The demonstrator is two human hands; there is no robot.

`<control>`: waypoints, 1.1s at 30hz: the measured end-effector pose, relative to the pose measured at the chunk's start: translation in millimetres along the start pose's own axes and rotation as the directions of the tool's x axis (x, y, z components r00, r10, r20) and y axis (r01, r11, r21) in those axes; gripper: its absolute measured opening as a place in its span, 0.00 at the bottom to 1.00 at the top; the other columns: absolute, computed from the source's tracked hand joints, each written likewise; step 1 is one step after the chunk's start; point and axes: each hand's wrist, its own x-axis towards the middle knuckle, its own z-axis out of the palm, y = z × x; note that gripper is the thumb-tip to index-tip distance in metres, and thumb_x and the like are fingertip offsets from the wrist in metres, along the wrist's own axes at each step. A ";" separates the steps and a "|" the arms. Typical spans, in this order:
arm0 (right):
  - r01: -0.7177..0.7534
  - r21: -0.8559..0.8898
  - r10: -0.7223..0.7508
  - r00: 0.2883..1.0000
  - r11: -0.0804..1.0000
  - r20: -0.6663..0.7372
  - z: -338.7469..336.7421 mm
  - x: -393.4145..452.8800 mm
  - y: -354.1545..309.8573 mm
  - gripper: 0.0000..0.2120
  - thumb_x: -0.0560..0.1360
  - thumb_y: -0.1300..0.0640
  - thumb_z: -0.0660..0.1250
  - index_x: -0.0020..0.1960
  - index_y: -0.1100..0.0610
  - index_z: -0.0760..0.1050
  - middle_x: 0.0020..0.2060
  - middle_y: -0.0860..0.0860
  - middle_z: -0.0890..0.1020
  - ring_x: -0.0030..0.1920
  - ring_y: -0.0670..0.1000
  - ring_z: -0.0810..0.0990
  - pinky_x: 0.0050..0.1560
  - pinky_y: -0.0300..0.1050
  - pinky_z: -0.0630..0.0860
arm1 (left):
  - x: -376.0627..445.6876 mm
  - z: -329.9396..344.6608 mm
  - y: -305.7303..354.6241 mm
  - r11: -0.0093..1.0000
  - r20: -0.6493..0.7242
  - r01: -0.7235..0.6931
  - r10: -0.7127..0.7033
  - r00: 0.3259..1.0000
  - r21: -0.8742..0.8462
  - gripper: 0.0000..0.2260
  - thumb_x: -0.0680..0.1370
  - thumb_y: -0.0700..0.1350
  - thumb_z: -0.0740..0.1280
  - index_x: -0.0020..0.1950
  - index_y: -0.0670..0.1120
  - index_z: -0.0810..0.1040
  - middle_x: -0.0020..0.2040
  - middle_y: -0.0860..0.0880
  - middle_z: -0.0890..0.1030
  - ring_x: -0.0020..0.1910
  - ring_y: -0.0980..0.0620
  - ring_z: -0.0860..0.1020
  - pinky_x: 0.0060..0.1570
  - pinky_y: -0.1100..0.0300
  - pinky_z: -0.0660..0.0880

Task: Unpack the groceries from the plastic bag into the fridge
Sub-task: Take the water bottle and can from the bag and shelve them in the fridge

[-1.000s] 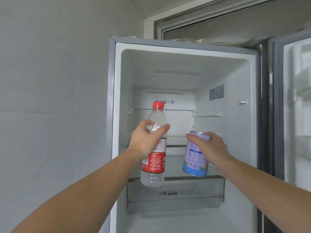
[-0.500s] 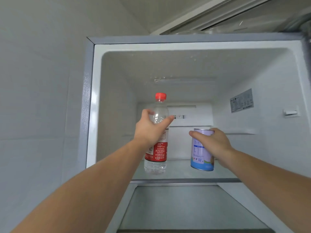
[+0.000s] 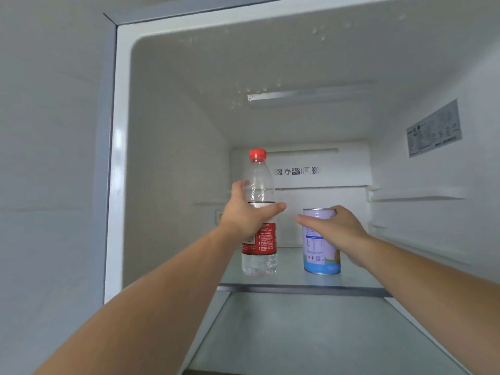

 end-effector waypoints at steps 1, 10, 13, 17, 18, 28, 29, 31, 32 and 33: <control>-0.005 -0.033 0.006 0.999 0.999 0.050 -1.1 3.5 0.0 0.34 0.55 0.37 0.78 0.53 0.54 0.74 0.47 0.51 0.83 0.44 0.50 0.83 0.39 0.43 0.78 | 1.3 -0.4 -6.3 1.000 0.028 0.011 -0.011 1.000 0.019 0.42 0.64 0.55 0.80 0.71 0.55 0.60 0.57 0.51 0.79 0.53 0.49 0.80 0.57 0.49 0.77; -0.086 -0.185 0.133 0.956 0.979 0.260 -16.4 8.9 -5.0 0.23 0.64 0.55 0.79 0.55 0.55 0.75 0.44 0.50 0.84 0.40 0.47 0.82 0.34 0.40 0.75 | 25.2 -12.2 -36.2 0.990 0.060 0.086 -0.093 0.994 0.114 0.39 0.67 0.45 0.80 0.70 0.46 0.59 0.54 0.49 0.75 0.53 0.47 0.78 0.53 0.54 0.75; -0.090 -0.136 0.117 0.971 0.987 0.210 -4.0 17.2 1.5 0.20 0.65 0.57 0.79 0.54 0.57 0.77 0.44 0.52 0.84 0.40 0.48 0.83 0.35 0.41 0.78 | 39.7 -9.1 -47.5 0.986 0.023 0.095 -0.099 0.995 0.135 0.37 0.66 0.46 0.80 0.67 0.45 0.63 0.55 0.48 0.76 0.55 0.47 0.78 0.57 0.53 0.75; -0.088 -0.136 0.113 0.976 0.987 0.184 17.8 41.9 11.6 0.26 0.61 0.54 0.81 0.56 0.58 0.77 0.46 0.53 0.85 0.44 0.51 0.85 0.42 0.46 0.82 | 63.4 -1.2 -62.4 0.980 0.002 0.134 -0.136 0.991 0.147 0.32 0.65 0.47 0.80 0.61 0.46 0.67 0.54 0.48 0.77 0.55 0.46 0.78 0.58 0.50 0.77; -0.094 -0.147 0.120 0.976 0.985 0.181 24.3 49.2 13.5 0.30 0.59 0.52 0.81 0.57 0.57 0.76 0.47 0.53 0.85 0.44 0.51 0.85 0.41 0.45 0.81 | 69.6 1.4 -65.7 0.978 -0.011 0.144 -0.144 0.990 0.150 0.31 0.64 0.47 0.81 0.60 0.47 0.68 0.55 0.47 0.78 0.55 0.46 0.78 0.58 0.49 0.77; -0.123 -0.300 0.184 0.966 0.946 0.181 69.7 103.3 9.2 0.28 0.65 0.55 0.79 0.60 0.62 0.72 0.51 0.59 0.81 0.44 0.55 0.81 0.33 0.44 0.77 | 117.9 23.3 -84.1 0.927 -0.043 0.175 -0.171 0.984 0.331 0.32 0.69 0.49 0.77 0.64 0.41 0.64 0.61 0.43 0.77 0.59 0.43 0.77 0.57 0.49 0.77; -0.115 -0.320 0.182 0.965 0.941 0.187 72.9 107.2 9.4 0.27 0.66 0.55 0.79 0.60 0.62 0.72 0.51 0.59 0.81 0.45 0.56 0.81 0.36 0.46 0.79 | 121.7 25.1 -85.7 0.921 -0.041 0.181 -0.178 0.983 0.345 0.32 0.69 0.49 0.77 0.65 0.41 0.64 0.61 0.43 0.77 0.58 0.43 0.77 0.56 0.49 0.78; -0.096 -0.351 0.170 0.968 0.931 0.186 79.6 114.9 10.5 0.28 0.66 0.54 0.78 0.60 0.63 0.71 0.51 0.60 0.81 0.47 0.58 0.82 0.44 0.51 0.81 | 127.5 28.1 -87.4 0.908 -0.036 0.186 -0.186 0.982 0.375 0.32 0.69 0.50 0.77 0.65 0.41 0.64 0.61 0.43 0.77 0.58 0.43 0.78 0.55 0.48 0.78; -0.087 -0.359 0.163 0.969 0.929 0.187 83.0 118.4 11.4 0.28 0.67 0.54 0.78 0.61 0.63 0.70 0.51 0.61 0.81 0.47 0.58 0.82 0.46 0.51 0.81 | 130.2 29.3 -88.5 0.902 -0.037 0.188 -0.189 0.981 0.389 0.32 0.69 0.50 0.76 0.65 0.41 0.64 0.61 0.43 0.77 0.58 0.43 0.78 0.54 0.48 0.78; -0.082 -0.359 0.158 0.969 0.930 0.188 86.4 121.8 12.6 0.29 0.67 0.54 0.78 0.61 0.63 0.70 0.51 0.61 0.81 0.46 0.58 0.82 0.46 0.51 0.81 | 133.3 30.3 -90.2 0.897 -0.038 0.189 -0.190 0.981 0.399 0.32 0.70 0.51 0.76 0.65 0.40 0.65 0.61 0.42 0.77 0.58 0.43 0.78 0.54 0.48 0.79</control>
